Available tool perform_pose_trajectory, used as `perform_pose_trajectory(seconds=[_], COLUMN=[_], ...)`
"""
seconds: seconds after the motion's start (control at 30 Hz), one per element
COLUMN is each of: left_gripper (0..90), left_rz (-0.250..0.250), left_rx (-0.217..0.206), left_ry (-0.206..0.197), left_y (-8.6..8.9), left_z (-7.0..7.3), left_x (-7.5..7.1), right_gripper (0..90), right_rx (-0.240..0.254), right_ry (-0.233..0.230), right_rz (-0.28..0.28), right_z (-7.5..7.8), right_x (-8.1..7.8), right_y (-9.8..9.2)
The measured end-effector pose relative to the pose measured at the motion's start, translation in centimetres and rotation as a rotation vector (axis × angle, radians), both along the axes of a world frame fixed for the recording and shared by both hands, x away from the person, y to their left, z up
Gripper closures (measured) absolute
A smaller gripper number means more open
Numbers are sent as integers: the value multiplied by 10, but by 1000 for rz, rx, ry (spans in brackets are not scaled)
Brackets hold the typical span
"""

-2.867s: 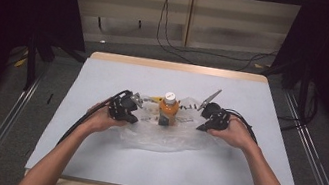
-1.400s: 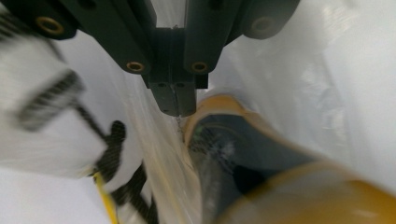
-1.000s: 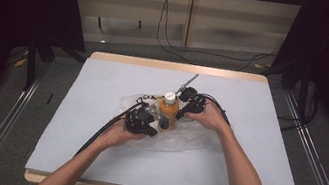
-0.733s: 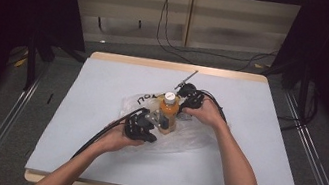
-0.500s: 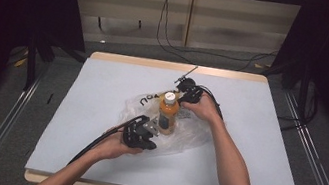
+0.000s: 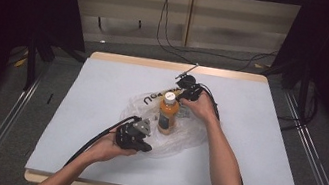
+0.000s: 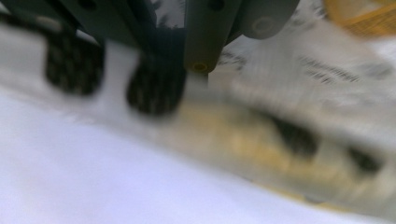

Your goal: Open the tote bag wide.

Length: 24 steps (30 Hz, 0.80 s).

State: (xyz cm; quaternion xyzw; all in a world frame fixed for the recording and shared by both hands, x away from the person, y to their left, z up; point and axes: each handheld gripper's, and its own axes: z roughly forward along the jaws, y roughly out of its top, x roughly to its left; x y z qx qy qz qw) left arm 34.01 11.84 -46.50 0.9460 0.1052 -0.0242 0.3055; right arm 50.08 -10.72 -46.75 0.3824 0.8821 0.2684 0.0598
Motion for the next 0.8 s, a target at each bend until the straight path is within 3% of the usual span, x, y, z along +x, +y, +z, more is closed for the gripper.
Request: perform_pose_trajectory(seconds=[0.07,0.13,0.27,0.33,0.53,0.6,0.67,0.7,0.77,0.8], left_gripper=[900,900,900,900,900,900,900,900,900,900], left_rz=[27,68,133,154,187,189,200,220,233,235], left_rx=[-23,-92,-182,-215,-259,-322,-342,-391,-405,-403], left_ry=[4,28,30,18,-14,-18,-29,-22,-43,-60], left_y=[5,10,17,19,25,31,33,38,40,42], left_z=[-1,-2,4,6,12,16,18,20,21,22], left_x=[3,5,8,10,10,9,8,9,8,7], right_gripper=[900,900,900,900,900,900,900,900,900,900], right_rx=[26,58,125,146,173,189,186,219,246,287], right_ry=[6,-6,-24,-28,-65,-85,-97,-115,-128,-154], right_rz=[13,19,39,63,100,115,115,106,98,80], right_z=[3,8,20,25,38,45,46,50,52,56], right_x=[-6,-11,-22,-28,-45,-56,-61,-70,-75,-83], right_y=[1,-2,-12,-17,-23,-27,-29,-36,-41,-50])
